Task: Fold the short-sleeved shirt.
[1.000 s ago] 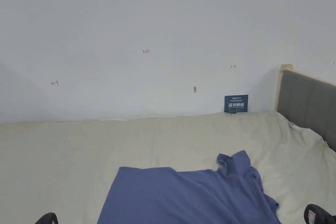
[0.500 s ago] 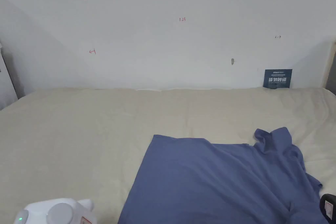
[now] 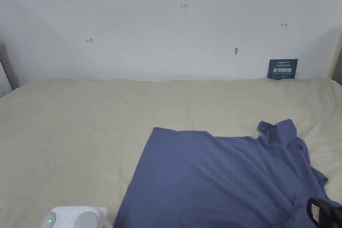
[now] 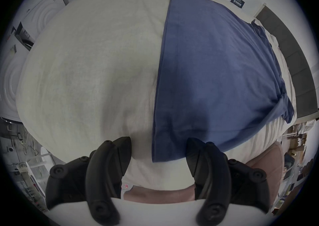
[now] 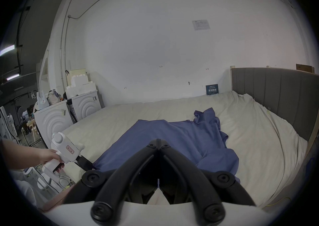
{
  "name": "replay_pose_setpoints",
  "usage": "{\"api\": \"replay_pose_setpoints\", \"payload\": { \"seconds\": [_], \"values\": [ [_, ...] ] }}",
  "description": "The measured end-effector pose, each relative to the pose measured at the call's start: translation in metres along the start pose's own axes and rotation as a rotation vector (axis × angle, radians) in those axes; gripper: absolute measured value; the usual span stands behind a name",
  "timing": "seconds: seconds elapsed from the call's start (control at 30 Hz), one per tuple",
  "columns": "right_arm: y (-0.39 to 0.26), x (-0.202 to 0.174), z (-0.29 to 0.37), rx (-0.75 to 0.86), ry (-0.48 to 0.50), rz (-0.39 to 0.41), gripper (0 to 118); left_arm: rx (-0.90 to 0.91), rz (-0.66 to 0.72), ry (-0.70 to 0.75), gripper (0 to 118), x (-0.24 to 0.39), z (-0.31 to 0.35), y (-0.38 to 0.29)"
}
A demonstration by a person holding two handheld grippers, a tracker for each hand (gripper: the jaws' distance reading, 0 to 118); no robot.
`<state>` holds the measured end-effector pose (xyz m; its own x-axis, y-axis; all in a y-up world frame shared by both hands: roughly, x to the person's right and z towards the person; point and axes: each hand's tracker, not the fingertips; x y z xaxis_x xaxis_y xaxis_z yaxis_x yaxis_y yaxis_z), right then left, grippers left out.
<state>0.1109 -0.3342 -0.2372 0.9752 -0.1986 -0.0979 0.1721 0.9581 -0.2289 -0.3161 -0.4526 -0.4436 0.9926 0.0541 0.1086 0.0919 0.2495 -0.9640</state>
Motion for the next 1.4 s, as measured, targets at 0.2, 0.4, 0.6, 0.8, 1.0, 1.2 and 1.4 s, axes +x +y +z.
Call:
{"api": "replay_pose_setpoints", "payload": {
  "seconds": [0.2,0.4,0.6,0.8,1.0,1.2,1.4],
  "values": [
    [-0.006,0.003,-0.004,-0.031,-0.010,0.004,0,0.032,-0.057,0.005,11,0.014,0.014,-0.009],
    [-0.005,0.010,-0.005,-0.030,-0.009,0.001,0,0.094,-0.160,0.003,5,0.031,0.014,-0.016],
    [0.012,0.061,0.004,-0.036,-0.089,-0.057,0,0.200,-0.085,-0.116,5,0.022,0.047,-0.011],
    [0.016,0.141,-0.011,-0.353,-0.156,-0.162,0,0.204,-0.102,-0.152,5,0.029,0.051,-0.016],
    [-0.020,0.182,-0.044,-0.610,-0.124,-0.238,112,0.217,-0.128,-0.178,5,0.039,0.049,-0.021],
    [-0.044,0.184,-0.081,-0.777,-0.168,-0.075,109,0.203,-0.119,-0.180,5,0.044,0.047,-0.021],
    [-0.062,0.181,-0.097,-0.816,-0.191,-0.007,89,0.187,-0.098,-0.173,5,0.042,0.041,-0.020]
  ]
}}
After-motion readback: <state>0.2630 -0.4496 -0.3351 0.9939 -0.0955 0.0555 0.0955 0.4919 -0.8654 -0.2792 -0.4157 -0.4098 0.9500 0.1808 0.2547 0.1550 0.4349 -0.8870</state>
